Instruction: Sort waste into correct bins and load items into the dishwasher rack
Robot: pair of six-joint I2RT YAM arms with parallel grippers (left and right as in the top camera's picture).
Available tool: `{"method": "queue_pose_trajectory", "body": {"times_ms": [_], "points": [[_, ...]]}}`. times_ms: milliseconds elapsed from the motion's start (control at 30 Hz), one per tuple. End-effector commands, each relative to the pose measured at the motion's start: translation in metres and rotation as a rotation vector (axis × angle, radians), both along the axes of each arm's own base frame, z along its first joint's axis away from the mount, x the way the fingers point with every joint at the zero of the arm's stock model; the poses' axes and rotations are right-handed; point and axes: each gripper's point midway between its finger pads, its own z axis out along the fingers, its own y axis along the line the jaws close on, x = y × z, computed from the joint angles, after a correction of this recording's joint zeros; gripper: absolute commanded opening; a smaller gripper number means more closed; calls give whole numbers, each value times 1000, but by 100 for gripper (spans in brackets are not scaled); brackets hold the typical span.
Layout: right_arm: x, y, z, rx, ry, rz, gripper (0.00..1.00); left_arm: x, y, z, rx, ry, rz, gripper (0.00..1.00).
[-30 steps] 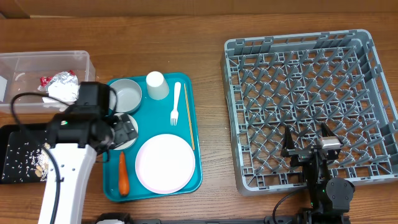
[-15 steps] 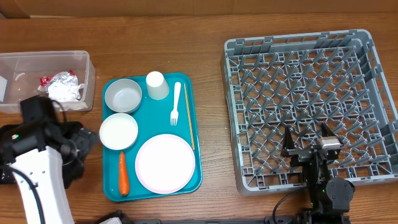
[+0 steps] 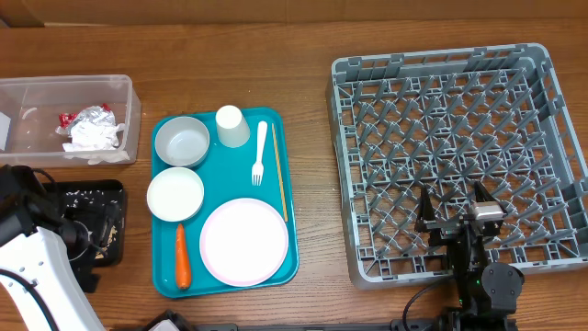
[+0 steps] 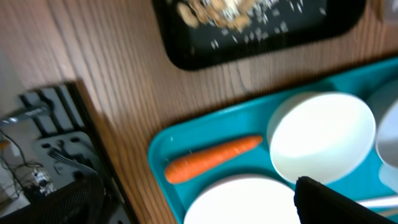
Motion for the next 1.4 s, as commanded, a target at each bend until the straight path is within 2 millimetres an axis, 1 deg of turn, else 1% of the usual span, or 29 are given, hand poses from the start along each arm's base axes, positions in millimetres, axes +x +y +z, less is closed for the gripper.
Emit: {"method": "queue_pose_trajectory", "body": {"times_ms": [0, 67, 100, 133, 200, 267, 367, 467, 600, 700, 733, 800, 900, 1000, 1033, 1100, 1233, 1300, 1367], "points": [[0, 0, -2, -1, -4, 0, 100, 30, -33, 15, -142, -205, -218, 100], [0, 0, -2, -1, -3, 0, 100, 55, -51, 27, -174, -366, -445, 100], [0, 0, -2, -1, -3, 0, 100, 63, -59, 32, -179, -420, -528, 100], [0, 0, -2, -1, -3, 0, 100, 68, -67, 34, -180, -449, -595, 100], [0, 0, -2, -1, -3, 0, 100, 71, -72, 33, -157, -434, -648, 100], [0, 0, -2, -1, -3, 0, 100, 74, -75, 29, -115, -397, -684, 100], [0, 0, -2, -1, -3, 0, 100, 75, -73, 23, -45, -326, -679, 100], [0, 0, -2, -1, -3, 0, 100, 84, -77, 23, 12, -316, -726, 100], [0, 0, -2, -1, -3, 0, 100, 107, -92, 31, 69, -392, -811, 100], [0, 0, -2, -1, -3, 0, 100, 133, -101, 41, 153, -470, -884, 100], [0, 0, -2, -1, -3, 0, 100, 141, -101, 44, 194, -487, -895, 100], [0, 0, -2, -1, -3, 0, 100, 160, -94, 50, 308, -503, -898, 100], [0, 0, -2, -1, -3, 0, 100, 180, -90, 51, 391, -513, -900, 100], [0, 0, -2, -1, -3, 0, 100, 202, -95, 41, 394, -529, -915, 100], [0, 0, -2, -1, -3, 0, 100, 212, -98, 32, 392, -526, -938, 100], [0, 0, -2, -1, -3, 0, 100, 222, -106, 16, 376, -512, -1012, 100], [0, 0, -2, -1, -3, 0, 100, 231, -121, -22, 333, -448, -1167, 100], [0, 0, -2, -1, -3, 0, 100, 234, -124, -33, 330, -427, -1214, 100], [0, 0, -2, -1, -3, 0, 100, 237, -128, -38, 339, -424, -1260, 100]]}}
